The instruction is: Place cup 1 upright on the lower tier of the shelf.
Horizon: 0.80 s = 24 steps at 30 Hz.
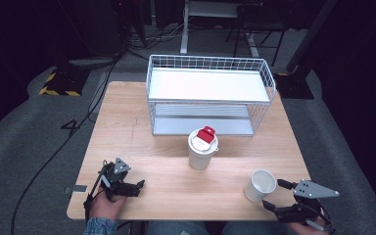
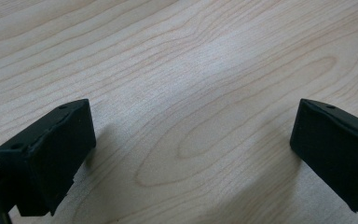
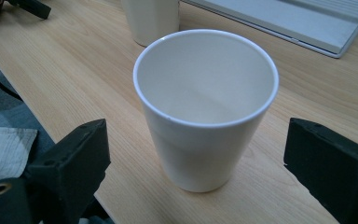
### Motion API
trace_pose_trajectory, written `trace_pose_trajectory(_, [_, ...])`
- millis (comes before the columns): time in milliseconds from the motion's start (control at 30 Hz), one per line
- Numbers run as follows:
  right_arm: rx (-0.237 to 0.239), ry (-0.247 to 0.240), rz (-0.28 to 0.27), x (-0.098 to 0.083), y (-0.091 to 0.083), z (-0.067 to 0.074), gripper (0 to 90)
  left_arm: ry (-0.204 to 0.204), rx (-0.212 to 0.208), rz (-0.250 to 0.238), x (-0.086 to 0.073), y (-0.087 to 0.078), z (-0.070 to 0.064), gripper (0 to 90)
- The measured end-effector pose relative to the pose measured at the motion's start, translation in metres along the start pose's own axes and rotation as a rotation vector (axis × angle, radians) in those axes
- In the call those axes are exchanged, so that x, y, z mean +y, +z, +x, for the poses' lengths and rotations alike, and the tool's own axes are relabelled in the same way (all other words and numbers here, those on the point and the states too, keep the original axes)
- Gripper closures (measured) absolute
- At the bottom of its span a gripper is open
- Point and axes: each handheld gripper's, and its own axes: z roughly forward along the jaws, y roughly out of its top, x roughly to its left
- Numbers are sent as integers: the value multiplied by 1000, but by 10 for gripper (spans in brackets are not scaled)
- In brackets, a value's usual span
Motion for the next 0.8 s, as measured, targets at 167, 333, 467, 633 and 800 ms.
trace_pose_trajectory(167, [9,3,8,1,10,-1,72,0,0,0,0,0,0,6])
trace_pose_trajectory(333, [18,22,12,1,21,-4,72,-1,0,0,0,0,0,6])
trace_pose_trajectory(467, [26,23,21,2,30,-5,73,0,0,0,0,0,0,6])
trace_pose_trajectory(633, [33,33,41,1,39,-6,75,0,0,0,0,0,0,6])
trace_pose_trajectory(800, [47,45,52,-1,43,-7,128,0,0,0,0,0,0,6])
